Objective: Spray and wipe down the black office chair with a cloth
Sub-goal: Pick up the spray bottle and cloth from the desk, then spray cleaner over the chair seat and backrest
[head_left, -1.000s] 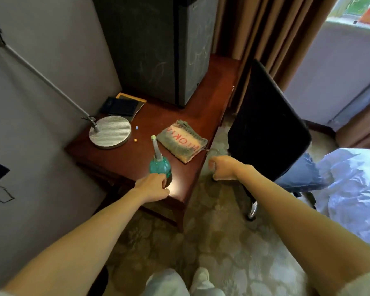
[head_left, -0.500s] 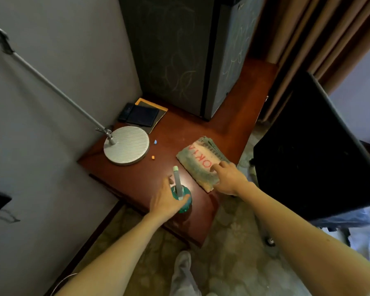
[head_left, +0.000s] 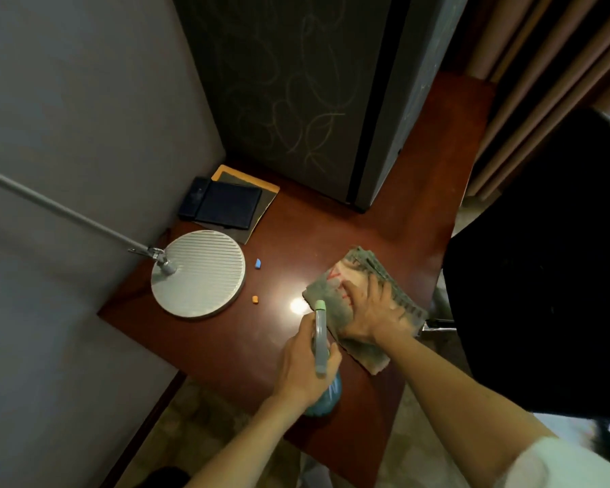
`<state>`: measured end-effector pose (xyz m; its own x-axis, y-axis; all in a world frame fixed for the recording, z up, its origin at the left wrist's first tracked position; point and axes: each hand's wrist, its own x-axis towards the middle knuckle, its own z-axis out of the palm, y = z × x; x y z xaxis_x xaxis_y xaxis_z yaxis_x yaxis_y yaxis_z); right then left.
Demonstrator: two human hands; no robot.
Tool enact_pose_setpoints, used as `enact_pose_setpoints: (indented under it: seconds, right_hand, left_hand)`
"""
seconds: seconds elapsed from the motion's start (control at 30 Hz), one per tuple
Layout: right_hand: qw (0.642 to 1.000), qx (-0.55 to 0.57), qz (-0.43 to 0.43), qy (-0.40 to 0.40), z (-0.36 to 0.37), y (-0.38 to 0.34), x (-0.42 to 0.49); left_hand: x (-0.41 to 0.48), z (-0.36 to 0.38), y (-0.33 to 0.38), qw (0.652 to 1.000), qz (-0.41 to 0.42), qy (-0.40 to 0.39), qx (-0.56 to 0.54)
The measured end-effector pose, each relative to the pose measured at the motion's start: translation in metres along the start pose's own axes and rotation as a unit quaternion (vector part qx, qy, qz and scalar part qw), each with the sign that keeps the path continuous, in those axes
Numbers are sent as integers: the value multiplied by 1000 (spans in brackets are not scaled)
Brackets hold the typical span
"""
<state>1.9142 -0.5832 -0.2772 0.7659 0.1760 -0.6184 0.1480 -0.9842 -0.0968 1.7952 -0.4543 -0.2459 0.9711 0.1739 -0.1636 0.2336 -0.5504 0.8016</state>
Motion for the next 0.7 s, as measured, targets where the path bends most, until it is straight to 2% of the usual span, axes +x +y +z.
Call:
enact_pose_setpoints:
  seconds: [0.13,0.43,0.7]
  right_hand:
    - [1000,-14,9,-13,-1,-3,12]
    - [991,25,-45,122,18,26,-2]
    - [988,61,-32,137,40,57,-46]
  left_hand:
    - [17,2,-3,1000,-9,-11,-9]
    - [23,8,-1,999,3,-33,-21]
    - [-1,16,21,995,78,-45,51]
